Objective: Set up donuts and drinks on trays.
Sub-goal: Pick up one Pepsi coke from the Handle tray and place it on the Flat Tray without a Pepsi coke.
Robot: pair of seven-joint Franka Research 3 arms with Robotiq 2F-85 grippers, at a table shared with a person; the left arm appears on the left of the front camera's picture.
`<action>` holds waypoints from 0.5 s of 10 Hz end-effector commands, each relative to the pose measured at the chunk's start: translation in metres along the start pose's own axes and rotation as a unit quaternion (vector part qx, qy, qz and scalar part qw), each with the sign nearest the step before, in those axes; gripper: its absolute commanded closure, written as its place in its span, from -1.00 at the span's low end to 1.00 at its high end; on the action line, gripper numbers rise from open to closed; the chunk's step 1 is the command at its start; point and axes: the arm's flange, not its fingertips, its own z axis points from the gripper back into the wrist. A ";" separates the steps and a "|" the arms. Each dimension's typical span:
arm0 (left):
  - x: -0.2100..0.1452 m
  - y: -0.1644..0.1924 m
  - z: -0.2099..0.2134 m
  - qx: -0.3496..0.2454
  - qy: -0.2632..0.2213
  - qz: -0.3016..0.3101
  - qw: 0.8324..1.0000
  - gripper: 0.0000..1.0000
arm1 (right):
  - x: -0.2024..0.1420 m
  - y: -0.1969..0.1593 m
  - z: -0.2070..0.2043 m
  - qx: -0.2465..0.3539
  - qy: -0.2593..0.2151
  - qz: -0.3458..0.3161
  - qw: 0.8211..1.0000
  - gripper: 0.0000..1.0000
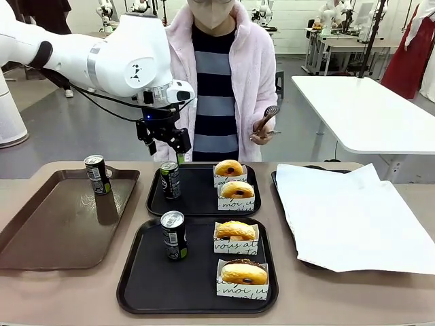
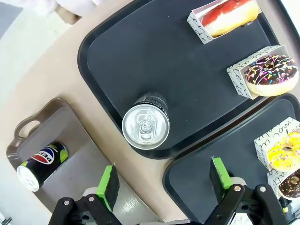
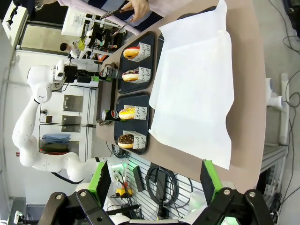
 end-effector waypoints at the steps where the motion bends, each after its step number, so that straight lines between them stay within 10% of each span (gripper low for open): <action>1: 0.003 0.001 0.001 0.000 -0.004 -0.004 1.000 -1.00 | 0.003 0.001 0.000 0.013 -0.011 0.009 1.000 -1.00; 5: 0.001 0.000 -0.001 0.000 0.001 0.000 1.000 -1.00 | 0.003 0.001 0.000 0.013 -0.011 0.009 1.000 -1.00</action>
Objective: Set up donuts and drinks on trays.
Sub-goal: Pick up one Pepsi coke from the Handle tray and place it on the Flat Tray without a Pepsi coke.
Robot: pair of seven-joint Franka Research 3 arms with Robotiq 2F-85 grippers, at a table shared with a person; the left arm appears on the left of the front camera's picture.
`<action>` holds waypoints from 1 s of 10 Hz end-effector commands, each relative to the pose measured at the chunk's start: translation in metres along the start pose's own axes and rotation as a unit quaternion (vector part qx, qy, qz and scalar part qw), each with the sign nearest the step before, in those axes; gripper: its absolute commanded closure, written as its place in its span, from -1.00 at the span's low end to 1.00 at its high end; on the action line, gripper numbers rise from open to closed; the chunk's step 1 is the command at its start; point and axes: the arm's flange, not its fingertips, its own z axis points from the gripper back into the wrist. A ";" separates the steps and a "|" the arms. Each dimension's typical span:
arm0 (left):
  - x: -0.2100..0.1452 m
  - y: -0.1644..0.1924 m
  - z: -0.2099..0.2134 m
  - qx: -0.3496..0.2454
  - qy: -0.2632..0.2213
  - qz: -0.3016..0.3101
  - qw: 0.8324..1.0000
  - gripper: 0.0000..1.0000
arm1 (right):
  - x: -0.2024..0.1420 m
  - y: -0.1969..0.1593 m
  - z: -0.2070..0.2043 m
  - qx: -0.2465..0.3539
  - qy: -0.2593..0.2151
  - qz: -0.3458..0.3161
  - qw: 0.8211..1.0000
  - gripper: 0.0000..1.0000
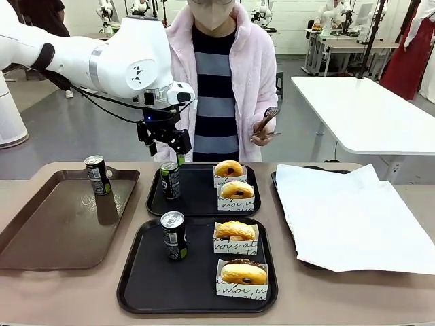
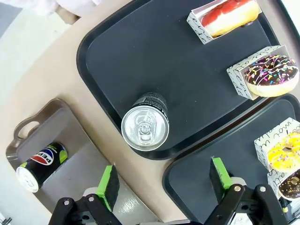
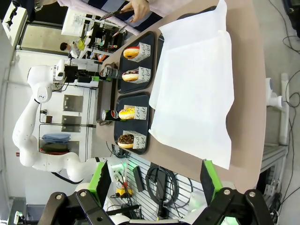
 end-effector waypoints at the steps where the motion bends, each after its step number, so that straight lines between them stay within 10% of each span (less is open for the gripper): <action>1: -0.005 0.020 0.009 0.000 0.005 0.012 1.000 -1.00 | 0.003 0.001 0.000 0.013 -0.011 0.009 1.000 -1.00; 6: -0.156 0.107 0.034 0.055 0.076 0.113 0.989 -1.00 | 0.003 0.001 0.000 0.013 -0.011 0.009 1.000 -1.00; 10: -0.174 0.133 0.044 0.038 0.075 0.138 0.987 -1.00 | 0.003 0.001 0.000 0.013 -0.011 0.009 1.000 -1.00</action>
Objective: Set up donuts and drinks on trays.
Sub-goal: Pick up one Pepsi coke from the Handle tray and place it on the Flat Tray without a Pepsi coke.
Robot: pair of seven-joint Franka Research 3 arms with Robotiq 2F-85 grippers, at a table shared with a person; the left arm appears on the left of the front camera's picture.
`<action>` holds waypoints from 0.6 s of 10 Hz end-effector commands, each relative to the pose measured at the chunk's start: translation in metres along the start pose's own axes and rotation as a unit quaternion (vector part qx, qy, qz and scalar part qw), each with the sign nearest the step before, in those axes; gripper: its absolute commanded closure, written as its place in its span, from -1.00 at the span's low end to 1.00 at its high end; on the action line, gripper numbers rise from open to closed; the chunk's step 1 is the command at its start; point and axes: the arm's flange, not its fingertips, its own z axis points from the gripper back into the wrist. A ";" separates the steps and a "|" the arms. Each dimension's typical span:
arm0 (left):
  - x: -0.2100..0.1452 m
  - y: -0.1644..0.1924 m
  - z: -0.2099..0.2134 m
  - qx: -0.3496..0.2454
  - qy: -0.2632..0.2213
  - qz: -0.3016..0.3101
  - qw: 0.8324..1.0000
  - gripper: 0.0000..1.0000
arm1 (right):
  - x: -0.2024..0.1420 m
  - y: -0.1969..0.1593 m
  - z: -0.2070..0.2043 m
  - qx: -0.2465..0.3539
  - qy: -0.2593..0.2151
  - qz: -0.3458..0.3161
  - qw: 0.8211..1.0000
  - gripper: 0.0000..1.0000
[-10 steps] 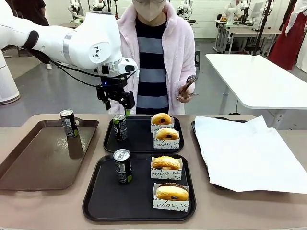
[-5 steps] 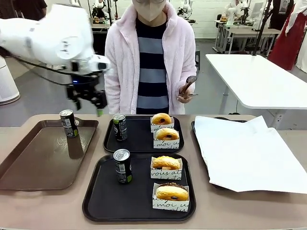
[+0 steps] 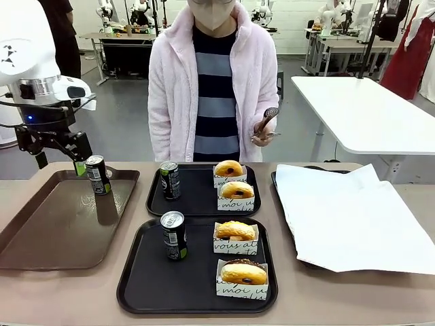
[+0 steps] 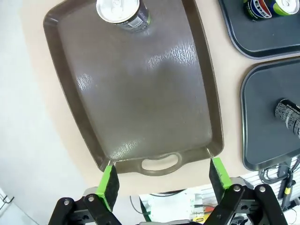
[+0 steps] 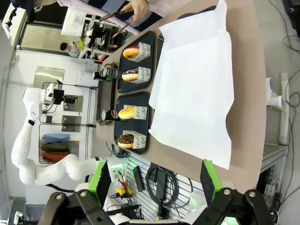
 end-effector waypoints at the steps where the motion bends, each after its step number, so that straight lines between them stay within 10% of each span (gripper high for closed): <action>1: 0.005 -0.003 -0.007 0.012 0.008 -0.008 1.000 -1.00 | 0.002 0.001 0.000 0.014 -0.012 0.009 1.000 -1.00; 4: 0.002 -0.004 -0.006 0.003 0.006 -0.005 1.000 -1.00 | 0.002 0.001 0.000 0.014 -0.012 0.009 1.000 -1.00; 6: 0.011 0.057 -0.002 -0.237 0.028 -0.007 0.971 -1.00 | 0.002 0.001 0.000 0.014 -0.012 0.009 1.000 -1.00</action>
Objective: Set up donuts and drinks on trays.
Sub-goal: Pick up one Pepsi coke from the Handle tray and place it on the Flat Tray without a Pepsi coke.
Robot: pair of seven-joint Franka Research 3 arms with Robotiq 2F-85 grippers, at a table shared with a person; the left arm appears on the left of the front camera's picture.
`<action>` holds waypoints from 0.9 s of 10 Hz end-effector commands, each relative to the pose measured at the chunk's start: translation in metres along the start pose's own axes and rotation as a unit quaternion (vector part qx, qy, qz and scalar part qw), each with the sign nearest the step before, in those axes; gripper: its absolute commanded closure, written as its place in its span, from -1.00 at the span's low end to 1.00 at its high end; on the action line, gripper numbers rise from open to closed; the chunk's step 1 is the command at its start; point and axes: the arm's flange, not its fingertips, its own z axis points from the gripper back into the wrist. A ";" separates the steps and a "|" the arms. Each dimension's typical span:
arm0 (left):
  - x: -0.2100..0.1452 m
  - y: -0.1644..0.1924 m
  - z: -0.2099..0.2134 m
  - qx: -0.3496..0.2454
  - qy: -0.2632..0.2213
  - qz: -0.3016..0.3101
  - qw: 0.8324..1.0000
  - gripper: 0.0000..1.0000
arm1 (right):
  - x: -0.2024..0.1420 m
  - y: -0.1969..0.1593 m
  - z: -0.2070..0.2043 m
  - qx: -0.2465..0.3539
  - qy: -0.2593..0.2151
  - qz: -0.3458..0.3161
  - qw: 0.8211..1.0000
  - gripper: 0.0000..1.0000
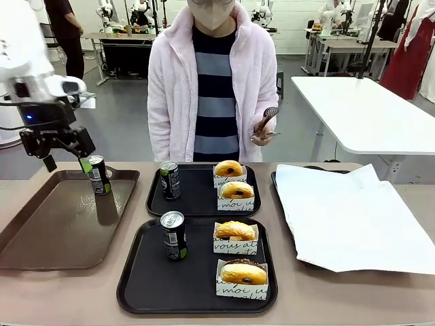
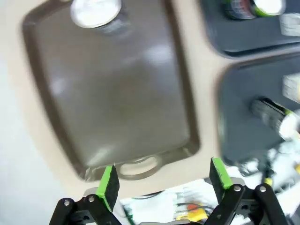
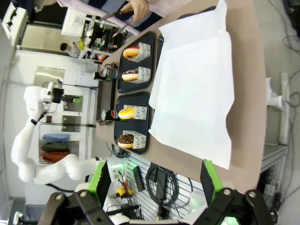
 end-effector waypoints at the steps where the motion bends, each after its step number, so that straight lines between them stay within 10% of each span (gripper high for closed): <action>1: -0.005 0.068 0.010 -0.203 -0.003 0.008 0.979 -1.00 | 0.002 0.001 0.000 0.014 -0.012 0.009 1.000 -1.00; 4: -0.043 0.158 0.024 -0.377 -0.076 0.053 0.922 -1.00 | 0.002 0.001 0.000 0.014 -0.012 0.009 1.000 -1.00; 9: -0.113 0.282 0.011 -0.447 -0.148 0.136 0.872 -1.00 | 0.002 0.001 0.000 0.014 -0.012 0.009 1.000 -1.00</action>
